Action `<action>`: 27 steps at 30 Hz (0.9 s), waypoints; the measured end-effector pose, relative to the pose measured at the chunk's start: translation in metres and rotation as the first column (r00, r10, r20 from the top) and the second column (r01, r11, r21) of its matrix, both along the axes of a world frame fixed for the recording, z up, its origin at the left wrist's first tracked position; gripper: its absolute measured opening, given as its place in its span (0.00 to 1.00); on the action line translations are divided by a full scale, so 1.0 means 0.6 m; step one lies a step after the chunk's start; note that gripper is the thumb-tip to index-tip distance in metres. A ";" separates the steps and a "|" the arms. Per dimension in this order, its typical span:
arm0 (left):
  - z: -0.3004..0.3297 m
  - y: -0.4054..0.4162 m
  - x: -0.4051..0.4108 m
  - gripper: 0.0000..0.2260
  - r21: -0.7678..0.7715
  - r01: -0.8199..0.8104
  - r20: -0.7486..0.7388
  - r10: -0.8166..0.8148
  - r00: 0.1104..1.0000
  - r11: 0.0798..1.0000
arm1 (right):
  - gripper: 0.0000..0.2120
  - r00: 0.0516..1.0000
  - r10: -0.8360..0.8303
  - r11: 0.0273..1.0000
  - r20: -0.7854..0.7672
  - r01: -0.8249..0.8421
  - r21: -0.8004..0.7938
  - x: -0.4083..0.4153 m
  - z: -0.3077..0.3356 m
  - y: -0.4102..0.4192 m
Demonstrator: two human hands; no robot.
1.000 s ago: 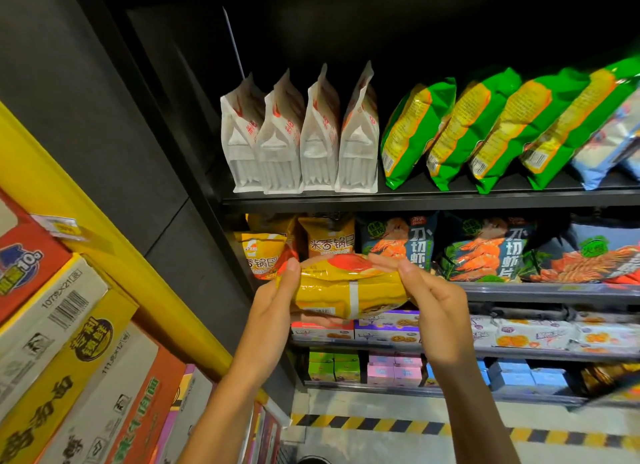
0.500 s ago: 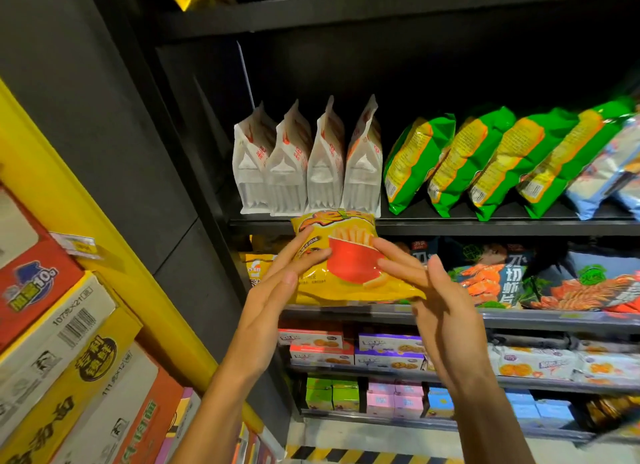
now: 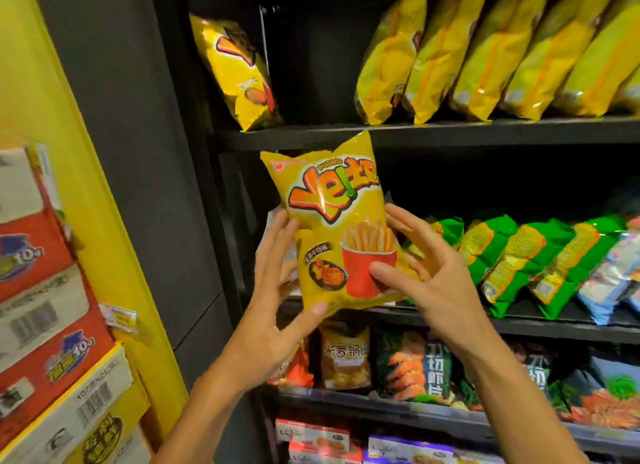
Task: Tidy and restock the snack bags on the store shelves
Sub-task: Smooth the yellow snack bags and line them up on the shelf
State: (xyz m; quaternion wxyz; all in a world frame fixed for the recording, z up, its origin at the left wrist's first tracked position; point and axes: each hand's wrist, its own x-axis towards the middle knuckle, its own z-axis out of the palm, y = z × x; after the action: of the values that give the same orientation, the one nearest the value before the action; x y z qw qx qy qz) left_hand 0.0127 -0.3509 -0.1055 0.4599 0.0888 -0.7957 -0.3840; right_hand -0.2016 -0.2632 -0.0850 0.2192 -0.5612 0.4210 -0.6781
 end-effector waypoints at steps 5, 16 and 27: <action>0.093 -0.044 -0.025 0.49 0.344 0.077 -0.137 -0.031 0.990 0.936 | 0.33 0.999 -0.011 0.989 -0.044 0.004 -0.149 0.009 0.061 -0.040; 0.284 -0.139 -0.079 0.32 0.319 -0.012 -0.279 0.106 0.954 0.948 | 0.37 0.953 -0.135 0.975 -0.273 0.078 -0.210 -0.032 0.218 -0.155; 0.403 -0.310 -0.211 0.40 0.048 -0.415 -0.214 0.415 0.884 0.909 | 0.47 0.462 -0.796 0.602 -0.390 0.668 -0.437 -0.114 0.334 -0.278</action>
State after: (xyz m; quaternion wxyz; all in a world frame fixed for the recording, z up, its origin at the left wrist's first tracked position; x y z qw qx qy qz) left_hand -0.1136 -0.5367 0.1361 0.6162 0.2141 -0.7024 -0.2847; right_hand -0.2698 -0.4297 0.1152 -0.2905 -0.5129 0.5866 -0.5554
